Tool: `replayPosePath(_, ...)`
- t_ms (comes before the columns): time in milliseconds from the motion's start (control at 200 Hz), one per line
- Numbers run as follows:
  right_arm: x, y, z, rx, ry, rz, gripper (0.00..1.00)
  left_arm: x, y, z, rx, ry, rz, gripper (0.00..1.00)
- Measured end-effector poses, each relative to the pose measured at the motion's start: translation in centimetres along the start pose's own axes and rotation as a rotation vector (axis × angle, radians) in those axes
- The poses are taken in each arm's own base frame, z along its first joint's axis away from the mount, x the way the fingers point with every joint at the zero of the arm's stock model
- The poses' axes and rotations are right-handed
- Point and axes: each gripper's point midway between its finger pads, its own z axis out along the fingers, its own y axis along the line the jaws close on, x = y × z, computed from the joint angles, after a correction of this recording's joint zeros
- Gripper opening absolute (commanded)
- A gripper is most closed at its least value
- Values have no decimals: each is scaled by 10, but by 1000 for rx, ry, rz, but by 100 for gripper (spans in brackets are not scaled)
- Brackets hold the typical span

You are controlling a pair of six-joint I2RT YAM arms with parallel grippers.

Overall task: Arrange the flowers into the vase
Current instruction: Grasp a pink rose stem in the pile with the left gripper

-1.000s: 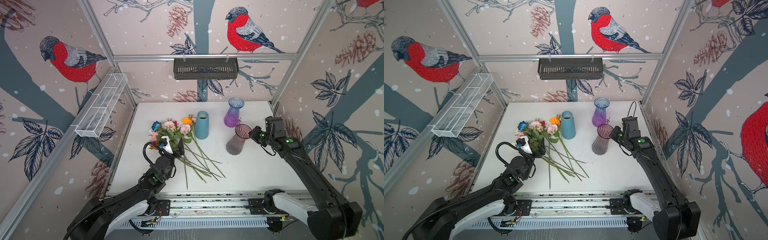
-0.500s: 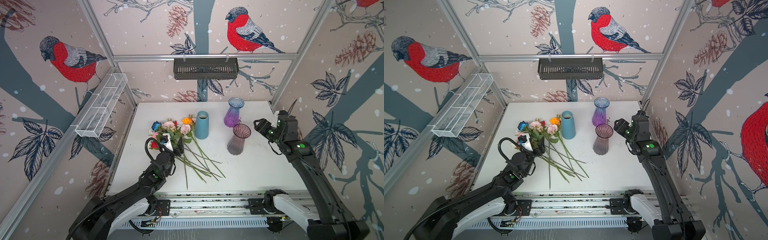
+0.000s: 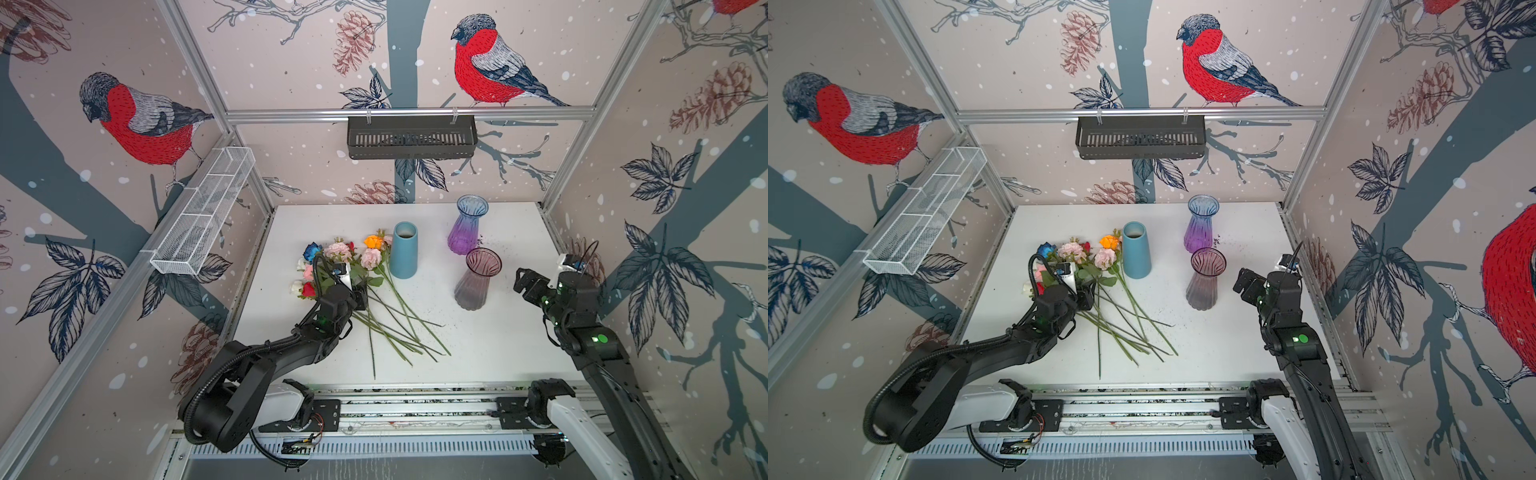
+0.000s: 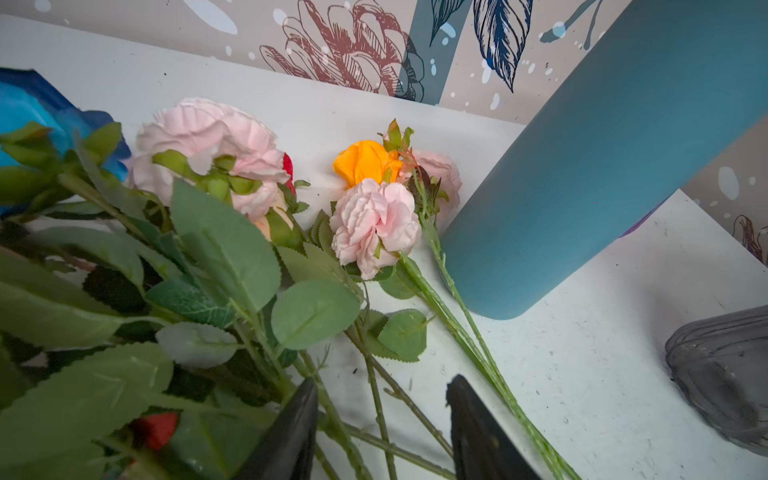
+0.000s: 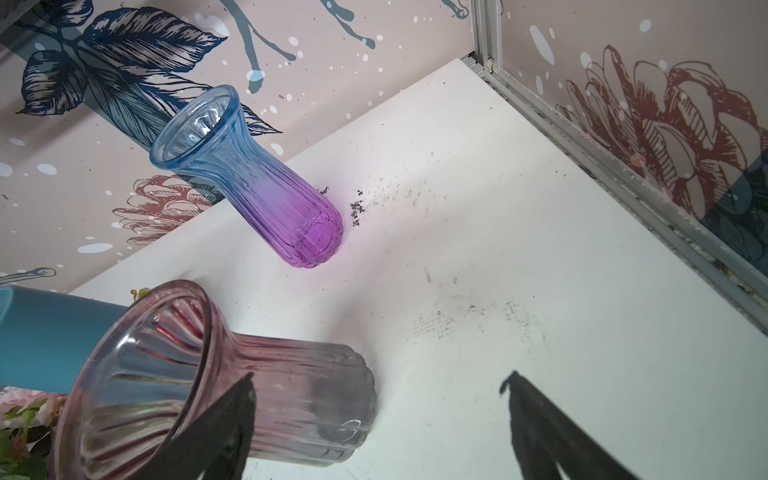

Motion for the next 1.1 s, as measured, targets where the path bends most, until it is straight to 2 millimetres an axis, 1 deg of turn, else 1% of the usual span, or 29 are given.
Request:
replayPosePath(50,0,0,-1,1,-3,-7,93,3,-2,4,11,15,-8,49)
replayPosePath(140,-2,-1,-2,3,-10,-20,92,12,-5,10,27,51,-17,37)
replayPosePath(190,-2,0,-2,3,-12,-20,92,15,-5,14,27,64,-25,34)
replayPosePath(270,-3,0,-3,1,-15,-20,92,18,-7,17,45,81,-41,35)
replayPosePath(345,-4,1,-3,0,-17,-20,92,18,-5,18,51,90,-67,47)
replayPosePath(395,-6,1,-4,-2,-20,-20,92,16,-2,18,58,89,-88,49)
replayPosePath(480,-8,2,-5,-5,-26,-22,92,14,4,13,68,76,-134,46)
replayPosePath(595,-8,2,-5,-5,-26,-22,92,16,19,9,84,77,-222,38)
replayPosePath(685,-8,2,-5,-5,-27,-22,91,20,28,9,115,89,-301,37)
replayPosePath(766,-8,3,-5,-7,-26,-23,91,25,25,11,178,118,-357,37)
replayPosePath(906,-7,4,-3,-6,-19,-24,90,33,9,14,318,154,-449,33)
replayPosePath(1031,-8,7,-4,-16,-17,-25,90,45,-2,12,411,187,-534,35)
replayPosePath(1101,-9,10,-4,-23,-15,-25,89,49,-6,10,451,196,-579,35)
